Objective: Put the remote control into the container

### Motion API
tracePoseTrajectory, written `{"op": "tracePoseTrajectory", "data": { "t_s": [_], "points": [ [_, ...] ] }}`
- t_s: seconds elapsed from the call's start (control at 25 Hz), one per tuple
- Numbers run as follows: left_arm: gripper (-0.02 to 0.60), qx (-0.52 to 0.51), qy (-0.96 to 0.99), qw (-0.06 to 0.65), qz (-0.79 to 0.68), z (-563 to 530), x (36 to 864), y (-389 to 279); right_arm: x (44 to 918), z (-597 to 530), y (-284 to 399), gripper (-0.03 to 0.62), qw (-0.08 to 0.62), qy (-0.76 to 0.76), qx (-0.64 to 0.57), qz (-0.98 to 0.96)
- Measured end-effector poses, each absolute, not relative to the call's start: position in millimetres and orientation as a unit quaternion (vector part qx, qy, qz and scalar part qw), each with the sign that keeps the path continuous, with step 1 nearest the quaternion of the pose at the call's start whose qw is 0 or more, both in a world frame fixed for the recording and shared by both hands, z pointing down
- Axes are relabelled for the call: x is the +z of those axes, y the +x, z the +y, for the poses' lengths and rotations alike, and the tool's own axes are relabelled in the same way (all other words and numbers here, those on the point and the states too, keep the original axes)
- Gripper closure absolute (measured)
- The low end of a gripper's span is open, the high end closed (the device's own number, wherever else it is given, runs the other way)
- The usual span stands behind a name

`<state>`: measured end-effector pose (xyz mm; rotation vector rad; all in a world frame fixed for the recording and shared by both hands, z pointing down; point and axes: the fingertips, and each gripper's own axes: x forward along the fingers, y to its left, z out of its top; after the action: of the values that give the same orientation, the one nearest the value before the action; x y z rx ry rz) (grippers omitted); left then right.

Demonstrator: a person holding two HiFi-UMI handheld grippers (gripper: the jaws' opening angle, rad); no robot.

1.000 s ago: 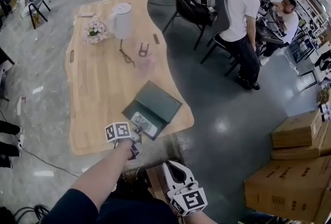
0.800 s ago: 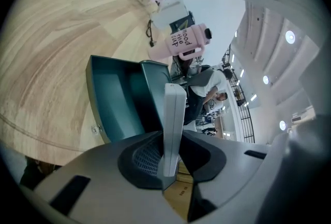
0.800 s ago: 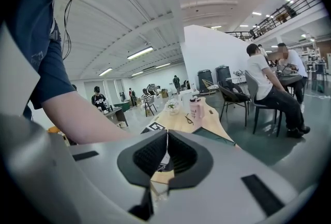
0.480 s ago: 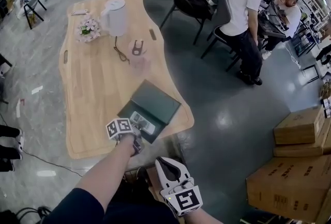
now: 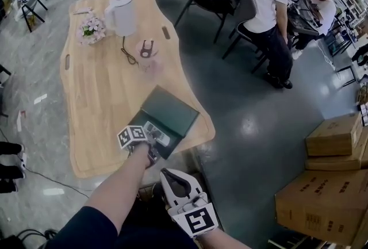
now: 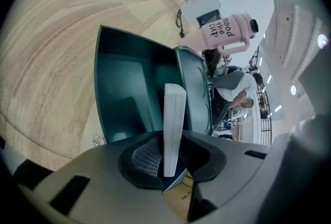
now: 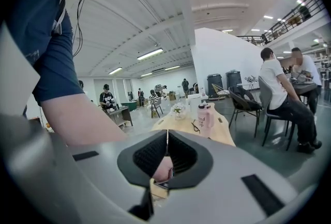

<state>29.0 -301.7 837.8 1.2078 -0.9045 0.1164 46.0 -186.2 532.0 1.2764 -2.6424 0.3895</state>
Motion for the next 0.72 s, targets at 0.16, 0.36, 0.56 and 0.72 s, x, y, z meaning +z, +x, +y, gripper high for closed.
{"op": "tracePoseTrajectory", "data": {
  "t_s": [0.16,0.36,0.56,0.72],
  "points": [
    [0.489,0.061,0.532,0.737,-0.412,-303.1,845.3,33.0,534.3,-187.3,50.9,0.576,0.086,0.435,0.138,-0.886],
    [0.489,0.082,0.519,0.744,-0.413,-301.7,850.8,36.3,536.9,-184.0,59.7,0.576,0.084,0.442,0.150,-0.880],
    [0.489,0.129,0.507,0.749,-0.407,-298.0,856.9,40.7,535.9,-183.5,67.6,0.576,0.078,0.448,0.152,-0.878],
    [0.486,0.160,0.502,0.749,-0.402,-297.8,859.8,46.5,537.7,-181.3,73.1,0.576,0.073,0.449,0.159,-0.876]
  ]
}}
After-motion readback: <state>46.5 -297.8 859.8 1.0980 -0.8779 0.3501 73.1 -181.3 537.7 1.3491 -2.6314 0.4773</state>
